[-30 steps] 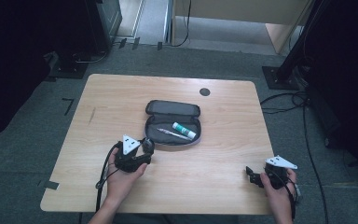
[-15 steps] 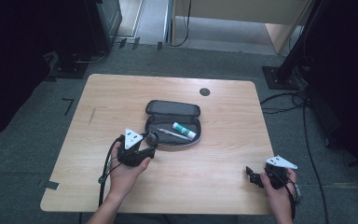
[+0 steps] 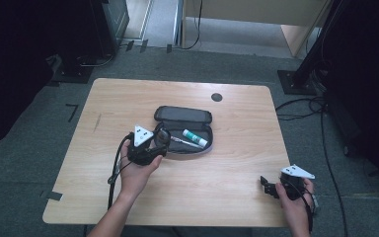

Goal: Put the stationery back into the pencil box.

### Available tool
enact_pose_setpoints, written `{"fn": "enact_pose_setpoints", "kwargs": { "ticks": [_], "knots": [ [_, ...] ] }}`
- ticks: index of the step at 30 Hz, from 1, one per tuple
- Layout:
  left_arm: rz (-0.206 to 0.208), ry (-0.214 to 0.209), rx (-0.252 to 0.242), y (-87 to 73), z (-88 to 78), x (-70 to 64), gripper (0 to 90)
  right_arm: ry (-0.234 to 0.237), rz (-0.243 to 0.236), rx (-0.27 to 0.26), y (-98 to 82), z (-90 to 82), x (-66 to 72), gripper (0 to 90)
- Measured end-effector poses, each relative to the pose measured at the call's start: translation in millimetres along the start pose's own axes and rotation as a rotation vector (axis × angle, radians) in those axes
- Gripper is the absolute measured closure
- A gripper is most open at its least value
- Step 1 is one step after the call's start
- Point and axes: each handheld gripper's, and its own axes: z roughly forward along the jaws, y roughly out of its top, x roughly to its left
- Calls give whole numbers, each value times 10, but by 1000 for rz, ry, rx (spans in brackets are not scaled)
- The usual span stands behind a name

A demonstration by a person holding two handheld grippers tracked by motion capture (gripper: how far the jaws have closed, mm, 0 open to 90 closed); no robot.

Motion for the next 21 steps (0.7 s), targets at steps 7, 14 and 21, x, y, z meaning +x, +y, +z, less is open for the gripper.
{"fn": "enact_pose_setpoints", "kwargs": {
  "ticks": [7,14,21],
  "knots": [
    [5,21,-9,87,107,52,416,0,0,0,0,0,0,87],
    [13,37,7,104,267,83,416,0,0,0,0,0,0,87],
    [37,62,53,58,411,81,416,0,0,0,0,0,0,87]
  ]
}}
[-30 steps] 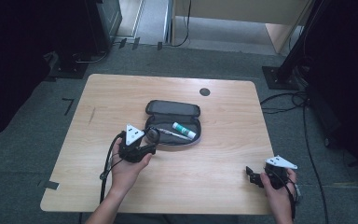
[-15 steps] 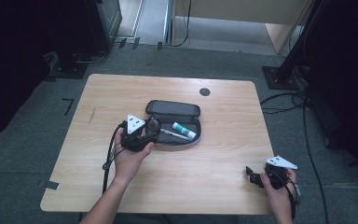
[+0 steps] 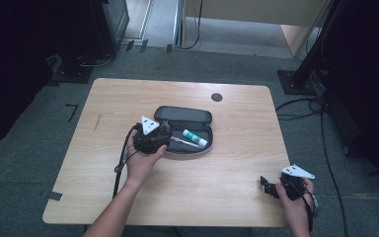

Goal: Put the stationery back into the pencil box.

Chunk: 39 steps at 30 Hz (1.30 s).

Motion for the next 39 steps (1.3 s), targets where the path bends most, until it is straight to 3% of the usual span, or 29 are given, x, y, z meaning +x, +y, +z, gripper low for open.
{"fn": "enact_pose_setpoints", "kwargs": {
  "ticks": [7,22,27,33,39],
  "knots": [
    [19,9,63,-41,123,-57,415,2,-3,1,1,1,-3,86],
    [17,5,106,28,416,-69,415,2,-3,1,1,1,-3,86],
    [36,-6,128,34,538,-98,415,2,-3,1,1,1,-3,86],
    [14,-10,132,28,578,-106,419,3,-3,1,1,1,-4,86],
    [-7,-22,144,47,537,-82,277,3,-4,1,1,1,-5,86]
  ]
}}
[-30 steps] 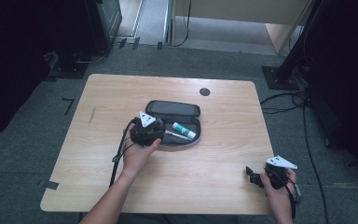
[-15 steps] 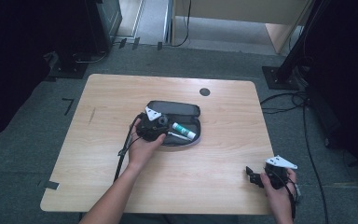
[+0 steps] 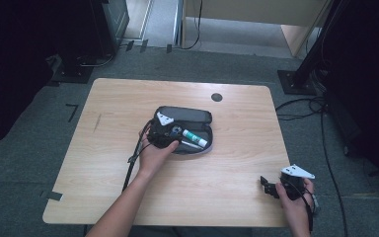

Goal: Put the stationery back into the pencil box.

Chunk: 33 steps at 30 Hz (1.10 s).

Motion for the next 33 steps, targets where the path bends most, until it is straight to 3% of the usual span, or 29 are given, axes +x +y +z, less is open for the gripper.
{"fn": "enact_pose_setpoints", "kwargs": {
  "ticks": [3,7,10,14,33],
  "knots": [
    [-3,-4,-4,11,-42,16,215,0,0,0,0,0,0,85],
    [2,-46,-21,17,-131,39,109,0,0,0,0,0,0,85],
    [0,-62,-46,11,-206,57,81,0,0,0,0,0,1,86],
    [-14,-76,-59,-1,-296,100,81,0,0,0,0,0,0,85],
    [-4,-49,-98,-203,-698,359,80,-2,-1,1,2,4,-2,77]
  ]
}}
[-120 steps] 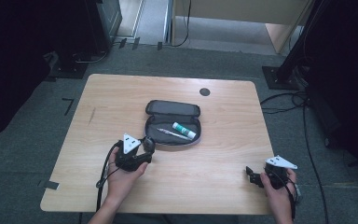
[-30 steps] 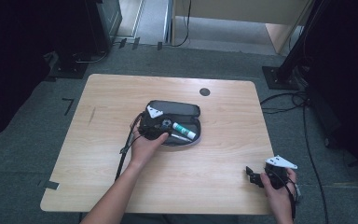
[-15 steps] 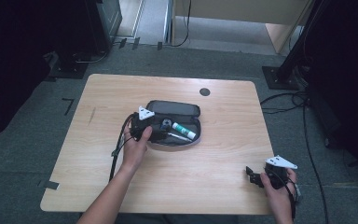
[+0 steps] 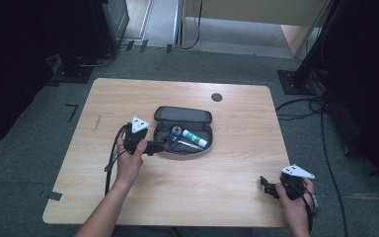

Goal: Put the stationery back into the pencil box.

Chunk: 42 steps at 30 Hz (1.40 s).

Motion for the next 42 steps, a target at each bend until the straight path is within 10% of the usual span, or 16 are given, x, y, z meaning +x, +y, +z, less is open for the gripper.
{"fn": "enact_pose_setpoints", "kwargs": {
  "ticks": [17,42],
  "knots": [
    [-51,24,-34,-343,-442,385,26,-7,5,0,3,4,6,73],
    [-95,171,-55,-983,-1024,898,0,-25,24,3,7,7,30,71]
  ]
}}
